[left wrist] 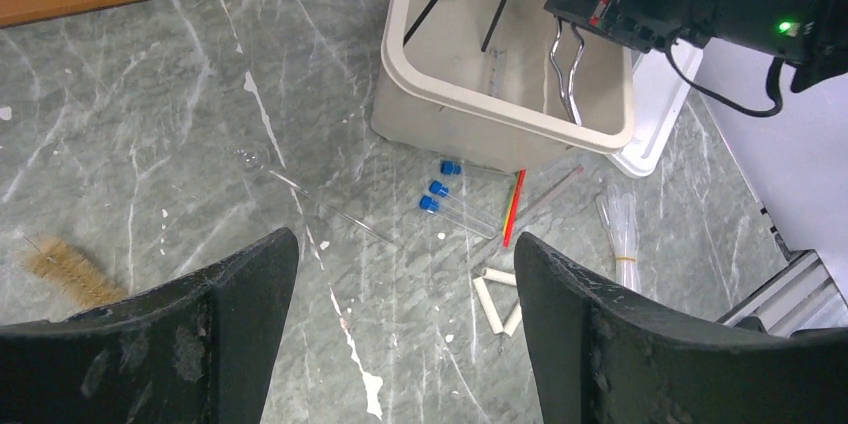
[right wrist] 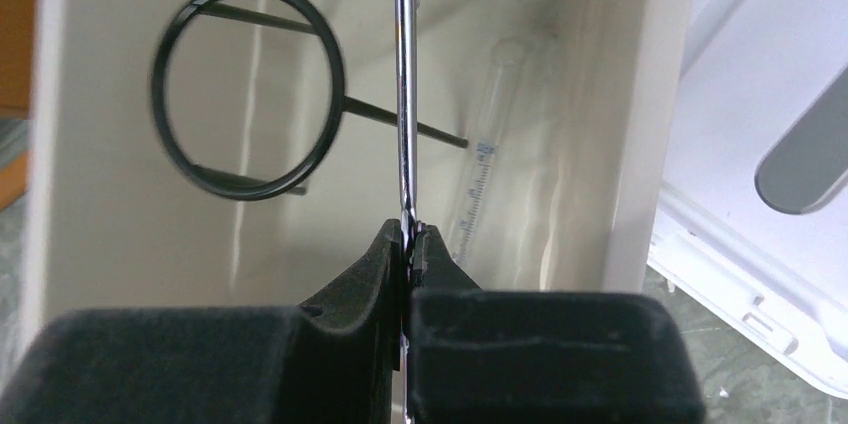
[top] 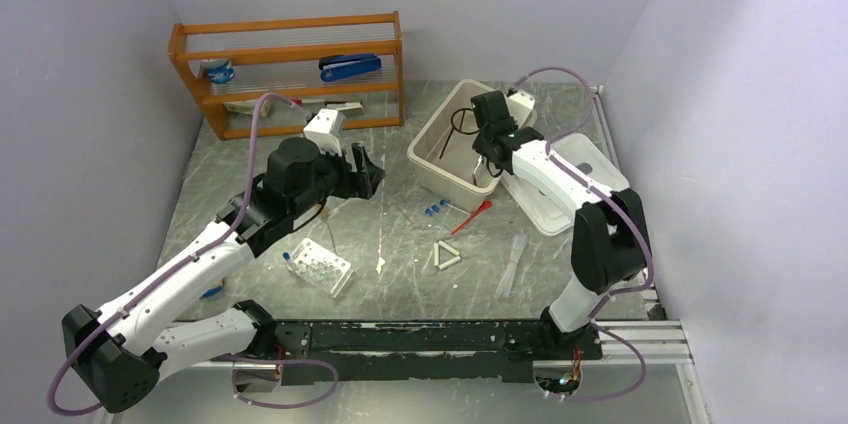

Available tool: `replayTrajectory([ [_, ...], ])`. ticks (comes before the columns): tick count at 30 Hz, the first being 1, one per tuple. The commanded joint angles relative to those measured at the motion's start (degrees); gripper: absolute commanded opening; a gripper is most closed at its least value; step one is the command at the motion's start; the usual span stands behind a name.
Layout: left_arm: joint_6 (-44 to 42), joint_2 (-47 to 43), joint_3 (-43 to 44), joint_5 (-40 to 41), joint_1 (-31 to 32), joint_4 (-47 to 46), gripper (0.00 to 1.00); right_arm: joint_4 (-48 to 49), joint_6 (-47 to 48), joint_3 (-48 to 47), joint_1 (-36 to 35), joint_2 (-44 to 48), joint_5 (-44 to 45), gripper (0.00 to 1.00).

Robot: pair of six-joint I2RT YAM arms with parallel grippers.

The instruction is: Organize the chemistry lab equipment

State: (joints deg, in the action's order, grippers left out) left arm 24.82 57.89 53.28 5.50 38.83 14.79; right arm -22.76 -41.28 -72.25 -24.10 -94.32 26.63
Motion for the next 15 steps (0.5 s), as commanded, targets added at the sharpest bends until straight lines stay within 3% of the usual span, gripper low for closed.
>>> replayTrajectory([
  [1,-0.6,0.1,-0.7,-0.8,-0.2,-1.8,0.82,-2.0,-2.1,-2.2,0.7,-2.2,4.4,0.00],
  [15,0.1,1.6,-0.4,-0.6,-0.2,-1.1,0.82,-0.8,-2.0,-2.5,0.6,-9.7,8.8,0.00],
])
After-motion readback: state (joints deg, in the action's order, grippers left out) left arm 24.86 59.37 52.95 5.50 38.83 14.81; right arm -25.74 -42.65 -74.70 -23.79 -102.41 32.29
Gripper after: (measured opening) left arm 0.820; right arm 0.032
